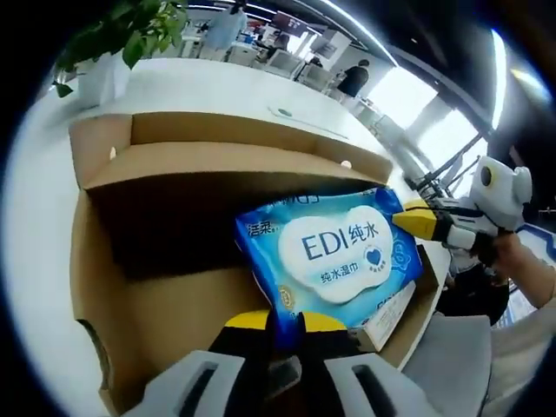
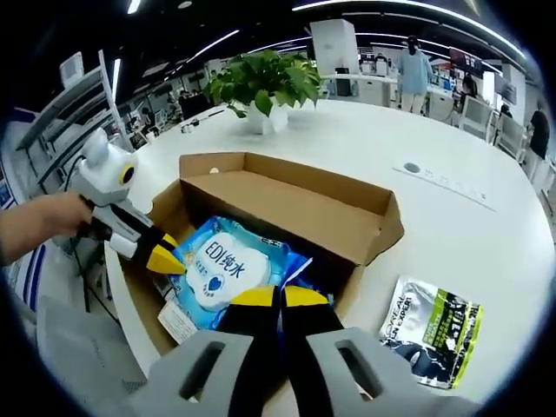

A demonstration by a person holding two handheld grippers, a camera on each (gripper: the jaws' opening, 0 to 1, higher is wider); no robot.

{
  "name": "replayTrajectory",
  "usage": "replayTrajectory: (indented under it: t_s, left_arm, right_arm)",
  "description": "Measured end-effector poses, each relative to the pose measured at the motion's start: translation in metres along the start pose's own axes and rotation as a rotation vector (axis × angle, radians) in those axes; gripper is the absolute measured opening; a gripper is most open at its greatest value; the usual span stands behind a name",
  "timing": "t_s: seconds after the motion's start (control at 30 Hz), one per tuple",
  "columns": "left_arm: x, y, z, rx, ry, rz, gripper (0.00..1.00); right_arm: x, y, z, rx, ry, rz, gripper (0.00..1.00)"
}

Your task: Operate the shoe box by opening the lid, removing the specified soft item, and placing it in the target area until the item is outside and the box remains undamaged.

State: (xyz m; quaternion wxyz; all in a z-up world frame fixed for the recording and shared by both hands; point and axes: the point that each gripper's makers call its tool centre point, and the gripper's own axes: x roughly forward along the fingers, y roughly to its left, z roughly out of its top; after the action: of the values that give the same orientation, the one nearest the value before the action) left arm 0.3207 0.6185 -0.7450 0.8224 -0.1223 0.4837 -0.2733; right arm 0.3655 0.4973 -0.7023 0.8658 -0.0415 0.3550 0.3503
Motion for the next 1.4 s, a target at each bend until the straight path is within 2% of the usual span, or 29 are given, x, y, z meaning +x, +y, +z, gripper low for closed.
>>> replayTrajectory:
  t_s: [0.1,0.73,1.07,1.4]
  left_arm:
    - [-0.001,-0.001,-0.001,-0.031,0.005,-0.004,0.06]
    - [-0.021,-0.019,0.008,-0.007,-0.020,-0.011,0.04]
    - [-0.031,-0.038,0.014,0.001,-0.048,-0.036,0.04]
    - [-0.030,-0.060,0.023,0.027,-0.060,-0.053,0.03]
  right_arm:
    - [-0.001,0.001,0.000,0.011,-0.003,0.002,0.00]
    - [-0.019,0.002,0.009,0.059,-0.049,0.016,0.00]
    - [-0.034,-0.004,0.012,0.100,-0.076,0.030,0.00]
    - [-0.053,-0.020,0.013,0.136,-0.097,0.025,0.00]
